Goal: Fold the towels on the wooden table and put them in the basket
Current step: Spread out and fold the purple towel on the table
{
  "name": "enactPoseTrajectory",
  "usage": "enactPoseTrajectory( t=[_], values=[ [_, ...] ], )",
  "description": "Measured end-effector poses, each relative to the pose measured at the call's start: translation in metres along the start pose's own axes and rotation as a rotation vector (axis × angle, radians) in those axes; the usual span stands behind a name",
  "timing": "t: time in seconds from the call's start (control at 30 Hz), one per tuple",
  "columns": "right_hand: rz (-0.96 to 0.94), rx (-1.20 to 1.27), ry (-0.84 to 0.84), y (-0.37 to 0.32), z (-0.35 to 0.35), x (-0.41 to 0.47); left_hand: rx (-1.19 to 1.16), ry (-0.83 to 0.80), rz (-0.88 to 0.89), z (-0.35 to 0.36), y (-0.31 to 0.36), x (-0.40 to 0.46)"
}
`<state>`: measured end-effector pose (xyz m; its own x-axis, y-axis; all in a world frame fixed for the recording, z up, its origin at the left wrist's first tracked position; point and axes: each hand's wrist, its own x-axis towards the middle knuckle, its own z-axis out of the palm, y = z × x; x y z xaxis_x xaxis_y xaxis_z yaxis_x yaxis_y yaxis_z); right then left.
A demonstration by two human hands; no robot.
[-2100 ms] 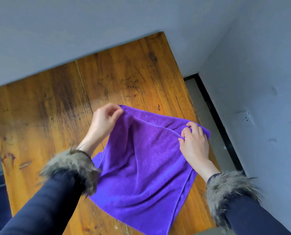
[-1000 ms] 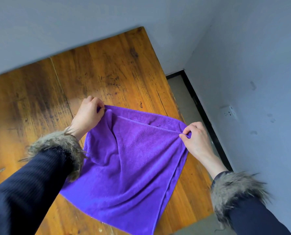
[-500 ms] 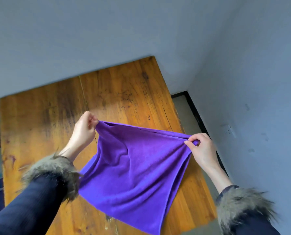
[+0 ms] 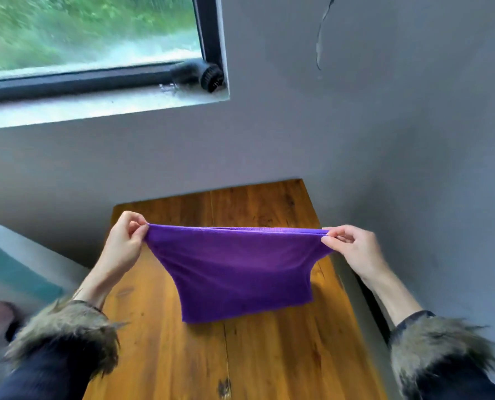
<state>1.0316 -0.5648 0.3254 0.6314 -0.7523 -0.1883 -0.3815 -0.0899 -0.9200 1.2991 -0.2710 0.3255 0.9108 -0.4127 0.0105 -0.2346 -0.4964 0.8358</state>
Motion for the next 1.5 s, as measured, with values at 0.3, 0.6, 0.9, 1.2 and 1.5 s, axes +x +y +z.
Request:
enactPoseTrajectory(
  t=[0.3,0.6,0.9,1.2,1.5],
  values=[
    [0.052,0.011,-0.191,-0.039,0.013,-0.018,-0.024,-0.029,0.007,-0.063,-0.009,-0.056],
    [-0.026,0.206,-0.244,-0.073,0.028,-0.042,-0.064,0.013,-0.025,-0.092,-0.011,-0.084],
    [0.074,0.009,-0.498,-0.057,0.025,-0.054,-0.035,0.056,-0.049,-0.105,-0.019,-0.090],
    [-0.117,-0.115,-0.408,-0.060,0.028,-0.055,0.178,-0.005,-0.034,-0.103,-0.025,-0.091],
    [-0.362,-0.454,-0.379,-0.046,0.034,-0.067,0.320,0.083,-0.017,-0.103,-0.025,-0.094]
  ],
)
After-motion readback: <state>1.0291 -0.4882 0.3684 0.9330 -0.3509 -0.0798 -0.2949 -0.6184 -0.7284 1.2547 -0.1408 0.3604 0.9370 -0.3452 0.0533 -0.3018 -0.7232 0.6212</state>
